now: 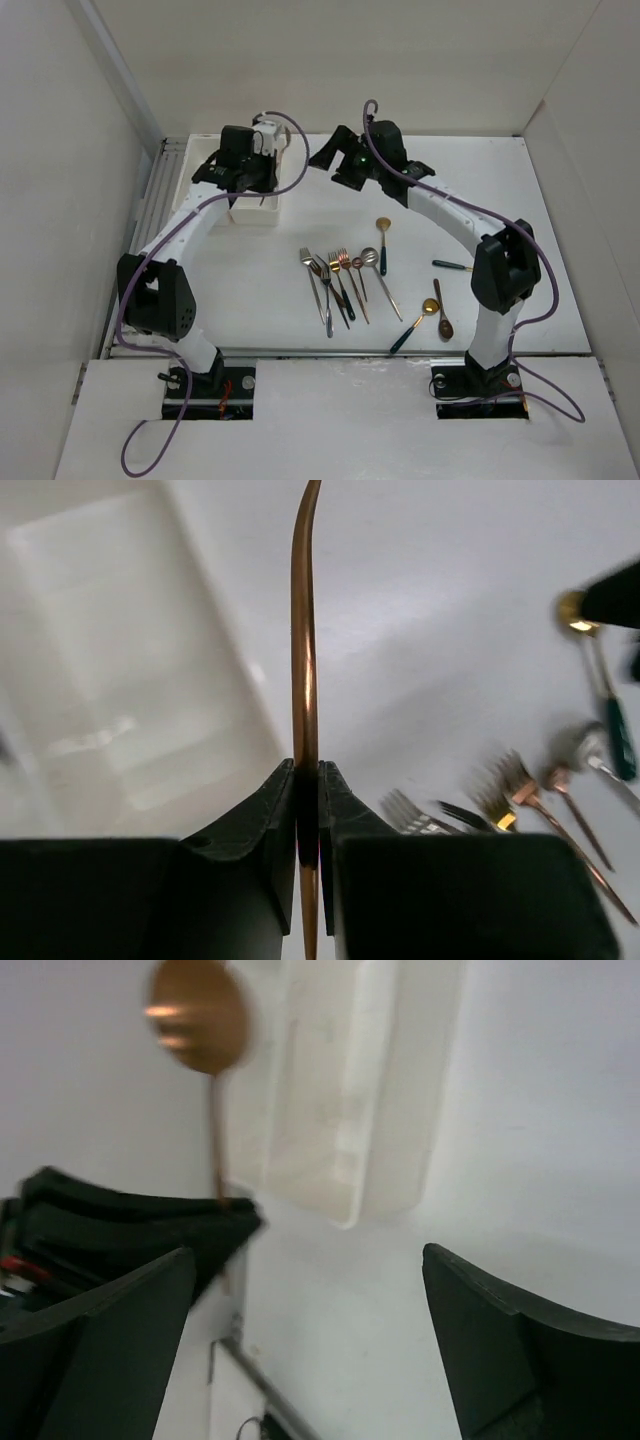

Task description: Sort the eating utensils into containers

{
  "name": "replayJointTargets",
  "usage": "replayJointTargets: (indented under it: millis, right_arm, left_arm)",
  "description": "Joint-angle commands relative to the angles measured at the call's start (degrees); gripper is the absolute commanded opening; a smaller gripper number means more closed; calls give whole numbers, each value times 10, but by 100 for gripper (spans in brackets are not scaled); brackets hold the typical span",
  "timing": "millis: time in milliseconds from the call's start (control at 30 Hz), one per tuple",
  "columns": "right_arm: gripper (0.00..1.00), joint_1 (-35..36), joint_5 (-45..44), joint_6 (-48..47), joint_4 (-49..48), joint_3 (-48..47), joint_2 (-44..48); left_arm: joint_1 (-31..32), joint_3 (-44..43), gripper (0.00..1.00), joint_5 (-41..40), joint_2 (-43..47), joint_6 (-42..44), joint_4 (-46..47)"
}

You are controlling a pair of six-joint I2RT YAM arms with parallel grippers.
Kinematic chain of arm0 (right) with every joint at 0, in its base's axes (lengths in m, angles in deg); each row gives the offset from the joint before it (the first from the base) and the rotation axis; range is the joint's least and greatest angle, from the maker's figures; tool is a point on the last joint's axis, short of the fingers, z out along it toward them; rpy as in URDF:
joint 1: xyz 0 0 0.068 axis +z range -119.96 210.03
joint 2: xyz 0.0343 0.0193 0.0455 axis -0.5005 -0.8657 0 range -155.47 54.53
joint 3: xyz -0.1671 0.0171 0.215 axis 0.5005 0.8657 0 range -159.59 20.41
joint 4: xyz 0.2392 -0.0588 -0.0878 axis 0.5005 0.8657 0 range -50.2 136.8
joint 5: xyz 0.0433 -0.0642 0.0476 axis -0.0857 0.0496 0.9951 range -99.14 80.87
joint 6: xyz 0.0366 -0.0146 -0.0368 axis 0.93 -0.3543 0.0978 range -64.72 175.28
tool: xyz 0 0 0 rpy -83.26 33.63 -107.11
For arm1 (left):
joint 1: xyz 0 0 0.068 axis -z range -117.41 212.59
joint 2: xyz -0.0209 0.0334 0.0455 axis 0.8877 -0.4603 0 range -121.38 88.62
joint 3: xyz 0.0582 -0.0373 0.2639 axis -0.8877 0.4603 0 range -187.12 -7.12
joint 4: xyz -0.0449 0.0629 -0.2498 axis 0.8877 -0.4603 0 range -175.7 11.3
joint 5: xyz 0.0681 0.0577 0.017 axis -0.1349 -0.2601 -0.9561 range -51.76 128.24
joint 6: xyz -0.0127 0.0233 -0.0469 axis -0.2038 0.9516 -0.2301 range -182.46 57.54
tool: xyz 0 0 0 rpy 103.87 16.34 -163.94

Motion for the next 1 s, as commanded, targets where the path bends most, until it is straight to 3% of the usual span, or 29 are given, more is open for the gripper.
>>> replayJointTargets:
  millis: [0, 133, 233, 433, 533, 667, 733, 833, 867, 900, 967]
  right_arm:
    - [100, -23, -104, -75, 82, -10, 35]
    - [100, -34, -230, -163, 270, -48, 7]
    - [100, -45, -273, -186, 318, -38, -21]
    - [75, -62, -245, -173, 291, 48, -12]
    - [71, -74, -239, -165, 273, 81, -12]
    - [54, -74, -233, -170, 267, 94, -33]
    - [54, -74, -226, -178, 267, 99, -43]
    - [54, -74, -237, -178, 273, 111, -49]
    - [54, -74, -243, -170, 279, 111, -49]
    - [52, -74, -254, -170, 279, 116, -49]
    - [50, -74, -261, -163, 285, 123, -38]
  left_arm:
    - [-47, -43, 0, -180, -10, -15, 53]
    - [-83, -73, 0, -275, -60, -6, 89]
    - [-90, -93, 0, -341, -116, 26, 101]
    - [-114, -115, 0, -383, -200, 15, 106]
    - [-120, -101, 0, -409, -206, 10, 132]
    - [-120, -76, 0, -438, -212, 35, 170]
    - [-120, -76, 1, -438, -217, 41, 170]
    - [-120, -71, 27, -438, -223, 46, 163]
    - [-120, -71, 38, -438, -223, 46, 163]
    - [-120, -66, 57, -438, -223, 46, 163]
    - [-120, -66, 77, -444, -215, 46, 158]
